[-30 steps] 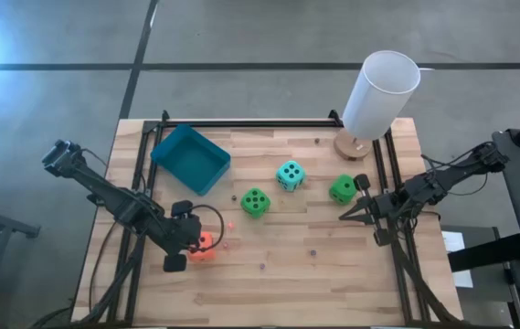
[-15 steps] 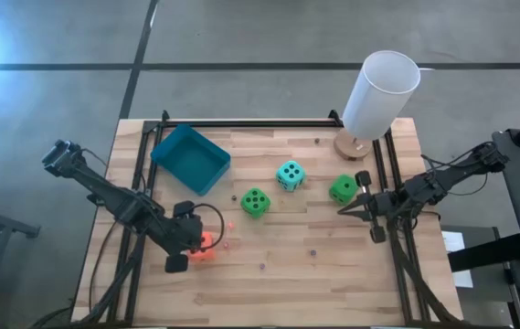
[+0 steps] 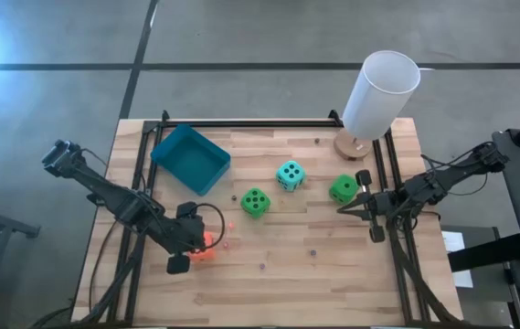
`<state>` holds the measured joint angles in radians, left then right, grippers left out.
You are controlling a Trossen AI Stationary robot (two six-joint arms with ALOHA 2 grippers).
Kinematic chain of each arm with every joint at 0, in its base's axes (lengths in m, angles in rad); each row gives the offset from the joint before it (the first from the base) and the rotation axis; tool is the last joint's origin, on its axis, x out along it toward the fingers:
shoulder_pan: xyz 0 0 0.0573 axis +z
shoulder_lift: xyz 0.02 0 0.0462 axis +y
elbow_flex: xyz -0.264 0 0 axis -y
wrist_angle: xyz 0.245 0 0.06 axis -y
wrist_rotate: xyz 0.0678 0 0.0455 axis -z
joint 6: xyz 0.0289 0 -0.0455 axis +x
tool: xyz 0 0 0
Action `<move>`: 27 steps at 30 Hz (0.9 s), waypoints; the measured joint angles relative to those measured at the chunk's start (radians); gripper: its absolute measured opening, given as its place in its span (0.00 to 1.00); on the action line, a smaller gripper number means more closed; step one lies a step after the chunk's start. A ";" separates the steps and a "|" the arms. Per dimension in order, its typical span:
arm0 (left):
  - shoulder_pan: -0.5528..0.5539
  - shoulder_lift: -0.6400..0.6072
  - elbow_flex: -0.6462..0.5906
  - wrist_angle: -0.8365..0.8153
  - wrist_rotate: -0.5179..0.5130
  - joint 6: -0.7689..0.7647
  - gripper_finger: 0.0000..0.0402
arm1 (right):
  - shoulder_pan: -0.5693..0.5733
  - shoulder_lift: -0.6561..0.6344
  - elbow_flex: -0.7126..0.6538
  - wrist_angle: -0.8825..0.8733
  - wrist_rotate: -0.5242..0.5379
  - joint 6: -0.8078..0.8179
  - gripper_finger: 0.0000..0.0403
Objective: Pick & Place Dice
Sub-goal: Put the big orange dice into the blue bin
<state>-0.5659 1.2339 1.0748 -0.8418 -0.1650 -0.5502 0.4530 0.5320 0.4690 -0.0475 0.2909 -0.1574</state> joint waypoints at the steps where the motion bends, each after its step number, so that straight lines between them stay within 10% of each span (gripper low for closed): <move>1: -0.001 0.000 0.000 0.000 0.000 -0.004 0.01 | 0.000 0.000 0.000 0.000 0.000 0.000 0.02; 27: -0.030 0.200 0.092 -0.167 -0.019 -0.139 0.00 | 0.000 0.000 0.000 0.000 -0.002 0.000 0.02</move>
<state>-0.5961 1.4341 1.1671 -1.0090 -0.1838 -0.6896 0.4531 0.5320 0.4690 -0.0479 0.2886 -0.1574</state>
